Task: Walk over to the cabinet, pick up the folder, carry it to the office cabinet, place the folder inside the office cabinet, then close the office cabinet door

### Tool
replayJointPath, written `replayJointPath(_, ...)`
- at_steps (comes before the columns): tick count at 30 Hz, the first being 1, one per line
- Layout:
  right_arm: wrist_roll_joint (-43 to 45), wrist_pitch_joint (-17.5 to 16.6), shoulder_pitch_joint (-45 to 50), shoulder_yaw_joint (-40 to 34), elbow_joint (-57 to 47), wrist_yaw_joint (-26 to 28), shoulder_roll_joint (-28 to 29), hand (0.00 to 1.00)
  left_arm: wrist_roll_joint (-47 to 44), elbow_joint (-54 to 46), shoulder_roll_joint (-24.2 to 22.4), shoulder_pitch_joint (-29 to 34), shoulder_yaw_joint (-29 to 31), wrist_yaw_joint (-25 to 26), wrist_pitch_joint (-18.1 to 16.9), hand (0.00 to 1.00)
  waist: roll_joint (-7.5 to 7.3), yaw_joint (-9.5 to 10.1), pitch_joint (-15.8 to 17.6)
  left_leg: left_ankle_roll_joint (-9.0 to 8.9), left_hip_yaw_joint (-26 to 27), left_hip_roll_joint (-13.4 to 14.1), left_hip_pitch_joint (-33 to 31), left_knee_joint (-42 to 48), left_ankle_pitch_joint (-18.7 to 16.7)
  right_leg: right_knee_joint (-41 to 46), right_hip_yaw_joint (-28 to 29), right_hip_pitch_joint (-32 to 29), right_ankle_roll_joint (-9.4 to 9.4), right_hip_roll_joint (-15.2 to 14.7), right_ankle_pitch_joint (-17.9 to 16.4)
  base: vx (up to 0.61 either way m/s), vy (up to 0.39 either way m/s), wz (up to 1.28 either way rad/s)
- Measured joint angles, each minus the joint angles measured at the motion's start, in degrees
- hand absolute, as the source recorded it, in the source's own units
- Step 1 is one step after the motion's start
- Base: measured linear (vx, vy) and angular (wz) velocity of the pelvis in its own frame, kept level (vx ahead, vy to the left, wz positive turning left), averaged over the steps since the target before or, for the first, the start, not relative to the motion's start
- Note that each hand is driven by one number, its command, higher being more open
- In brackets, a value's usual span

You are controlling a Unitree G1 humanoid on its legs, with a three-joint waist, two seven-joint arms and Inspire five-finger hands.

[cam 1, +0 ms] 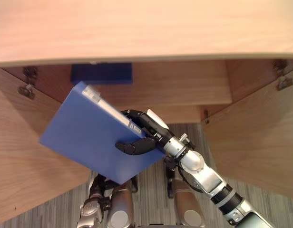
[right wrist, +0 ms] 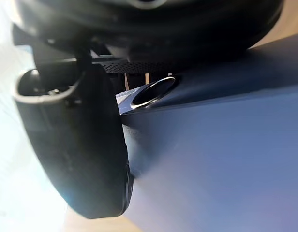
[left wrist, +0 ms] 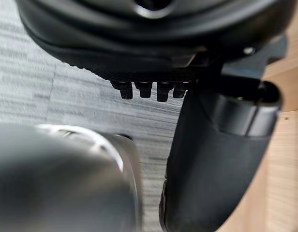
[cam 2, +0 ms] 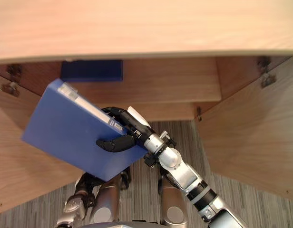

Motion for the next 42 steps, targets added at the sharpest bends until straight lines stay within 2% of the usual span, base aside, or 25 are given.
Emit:
replayJointPath(3, 0.42, 1.01, -1.49, -6.15, 3.26, -2.97, 3.95, 0.0, -0.27, -1.95, -0.59, -2.05, -0.39, 0.22, -0.87, 1.0, 1.3, 1.07, 0.78, 0.05, -1.11, 0.79, -7.65, 6.44, -2.26, 7.12, -0.27, -7.55, 0.21, -0.31, -2.41, -0.11, 0.032, 0.08)
replayJointPath(6, 4.36, 1.32, -3.29, -12.9, 3.17, -6.78, 8.53, 0.0, -1.23, -5.67, -1.39, -2.29, 0.65, 1.24, -1.45, 1.0, 1.5, 1.59, 1.08, 0.27, -2.05, 1.11, -13.89, 11.86, -3.73, 13.37, -0.86, -13.58, 0.24, -0.79, -4.87, -0.1, 0.011, 0.13)
replayJointPath(7, 7.22, 1.27, -5.75, -17.16, 2.95, -10.19, 10.62, 0.0, -2.09, -7.56, -2.33, -3.1, 1.26, 1.38, -1.61, 1.0, 1.52, 2.29, 1.38, 0.23, -2.45, 1.15, -17.09, 14.19, -4.18, 16.21, -0.97, -16.83, 0.24, -0.97, -5.74, -0.09, -0.016, 0.12)
replayJointPath(8, 7.65, 1.24, -6.44, -18.22, 2.93, -11.16, 11.08, 0.0, -2.31, -8.09, -2.53, -3.28, 1.31, 1.44, -1.65, 1.0, 1.55, 2.45, 1.4, 0.28, -2.53, 1.15, -17.85, 14.63, -4.23, 16.77, -0.99, -17.55, 0.22, -1.02, -5.9, -0.09, -0.024, 0.14)
replayJointPath(10, 11.18, 0.9, -12.11, -26.12, 2.89, -18.03, 13.52, 0.0, -2.34, -11.71, -4.23, -4.39, 1.37, 2.0, -1.92, 1.0, 1.78, 3.63, 1.68, 0.34, -3.27, 0.89, -22.53, 17.14, -4.36, 20.09, -1.53, -22.06, 0.2, -1.56, -6.88, -0.07, -0.033, 0.16)
replayJointPath(13, 17.97, -0.49, -18.84, -35.56, 2.92, -25.18, 14.97, 0.0, -2.4, -15.36, -5.47, -4.63, 1.52, 2.33, -2.37, 1.0, 2.02, 4.56, 2.31, 0.43, -4.41, 0.6, -26.4, 19.67, -4.66, 23.1, -2.24, -25.4, 0.08, -2.09, -7.95, -0.01, -0.041, 0.17)
replayJointPath(15, 22.93, -2.02, -21.43, -39.31, 2.92, -28.35, 15.0, 0.0, -2.51, -16.28, -5.75, -4.72, 1.45, 2.4, -2.48, 1.0, 2.06, 5.14, 2.33, 0.7, -4.73, 0.58, -27.67, 20.64, -4.54, 24.16, -2.42, -26.5, 0.03, -2.18, -8.48, 0.04, -0.041, 0.08)
replayJointPath(20, 34.06, -5.79, -26.46, -45.56, 5.25, -31.97, 15.76, 0.0, -2.92, -16.69, -6.16, -5.34, 1.35, 3.81, -2.45, 1.0, 2.06, 5.89, 2.33, 0.57, -5.22, 0.36, -28.09, 20.25, -4.57, 24.54, -3.06, -26.91, -0.29, -2.45, -9.23, 0.04, -0.058, 0.06)
replayJointPath(21, 37.58, -6.64, -28.44, -47.25, 6.98, -32.36, 15.83, 1.0, -3.4, -16.86, -6.29, -5.35, 1.32, 4.08, -2.44, 1.0, 2.06, 6.03, 2.33, 0.42, -5.46, 0.26, -28.24, 20.04, -4.48, 24.52, -3.34, -27.01, -0.44, -2.54, -9.33, 0.04, -0.082, 0.09)
replayJointPath(26, 51.7, -10.39, -36.17, -55.45, 12.33, -34.88, 15.84, 1.0, -4.58, -18.02, -6.87, -5.7, 0.04, 4.79, -2.44, 1.0, 2.08, 7.24, 2.32, -0.02, -6.54, -0.67, -29.11, 18.13, -3.11, 23.93, -4.78, -27.7, -0.65, -3.3, -9.43, 0.03, -0.066, 0.16)
replayJointPath(30, 61.13, -12.16, -40.68, -56.63, 15.12, -34.68, 13.77, 1.0, -4.64, -18.62, -7.11, -5.69, -0.66, 5.4, -2.47, 1.0, 2.11, 7.29, 2.3, -0.44, -7.37, -1.24, -29.11, 16.69, -2.12, 23.44, -6.13, -27.49, -0.68, -3.98, -9.42, 0.02, -0.057, 0.14)
replayJointPath(36, 64.23, -12.0, -44.37, -55.51, 18.69, -32.87, 9.63, 1.0, -5.71, -20.05, -7.16, -5.69, -2.07, 5.64, -2.48, 1.0, 2.11, 7.21, 2.23, -0.78, -8.3, -1.61, -28.96, 15.68, -1.05, 23.02, -7.22, -26.95, -0.85, -4.28, -9.32, -0.03, -0.055, 0.09)
replayJointPath(40, 64.3, -10.99, -44.64, -51.77, 20.22, -30.88, 7.31, 1.0, -5.72, -19.8, -7.08, -5.68, -2.08, 5.63, -2.43, 1.0, 2.07, 6.82, 2.17, -0.75, -8.2, -1.58, -28.48, 15.31, -0.86, 22.49, -7.28, -26.45, -1.31, -4.27, -9.01, -0.02, -0.014, 0.0)
replayJointPath(42, 64.29, -9.46, -44.37, -48.03, 22.23, -28.91, 6.21, 1.0, -5.73, -19.15, -6.54, -5.67, -2.07, 5.61, -2.34, 1.0, 2.04, 5.93, 2.14, -0.73, -8.09, -1.39, -27.96, 15.08, -0.84, 21.88, -7.31, -25.86, -1.36, -4.11, -8.75, -0.02, -0.024, -0.04)
